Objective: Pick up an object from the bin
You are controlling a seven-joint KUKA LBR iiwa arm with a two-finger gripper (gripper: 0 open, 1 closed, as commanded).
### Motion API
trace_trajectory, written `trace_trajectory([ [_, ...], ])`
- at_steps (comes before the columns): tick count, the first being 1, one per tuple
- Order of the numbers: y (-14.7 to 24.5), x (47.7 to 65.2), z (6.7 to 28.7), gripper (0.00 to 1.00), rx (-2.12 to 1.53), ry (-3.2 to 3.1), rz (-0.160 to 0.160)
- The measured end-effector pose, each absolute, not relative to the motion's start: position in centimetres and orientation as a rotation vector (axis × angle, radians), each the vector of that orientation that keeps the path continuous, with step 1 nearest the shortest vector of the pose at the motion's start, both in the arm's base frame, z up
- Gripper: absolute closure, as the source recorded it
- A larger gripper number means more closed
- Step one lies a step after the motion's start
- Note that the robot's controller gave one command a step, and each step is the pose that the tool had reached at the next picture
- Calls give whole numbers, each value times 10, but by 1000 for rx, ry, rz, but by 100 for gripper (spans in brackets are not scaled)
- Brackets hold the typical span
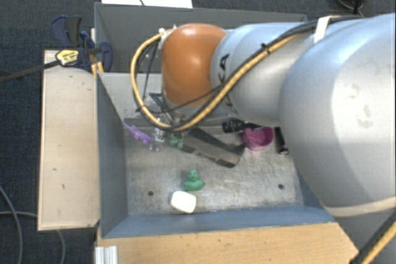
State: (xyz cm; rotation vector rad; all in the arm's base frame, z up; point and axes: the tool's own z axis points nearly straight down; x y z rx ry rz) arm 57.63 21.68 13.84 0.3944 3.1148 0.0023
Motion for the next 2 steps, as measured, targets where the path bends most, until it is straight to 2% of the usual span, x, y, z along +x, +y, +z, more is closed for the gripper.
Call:
trace_trajectory([
  [1, 224, 578, 168, 100, 376, 3119, 1],
  [2, 217, 562, 214, 100, 343, 3119, 3],
])
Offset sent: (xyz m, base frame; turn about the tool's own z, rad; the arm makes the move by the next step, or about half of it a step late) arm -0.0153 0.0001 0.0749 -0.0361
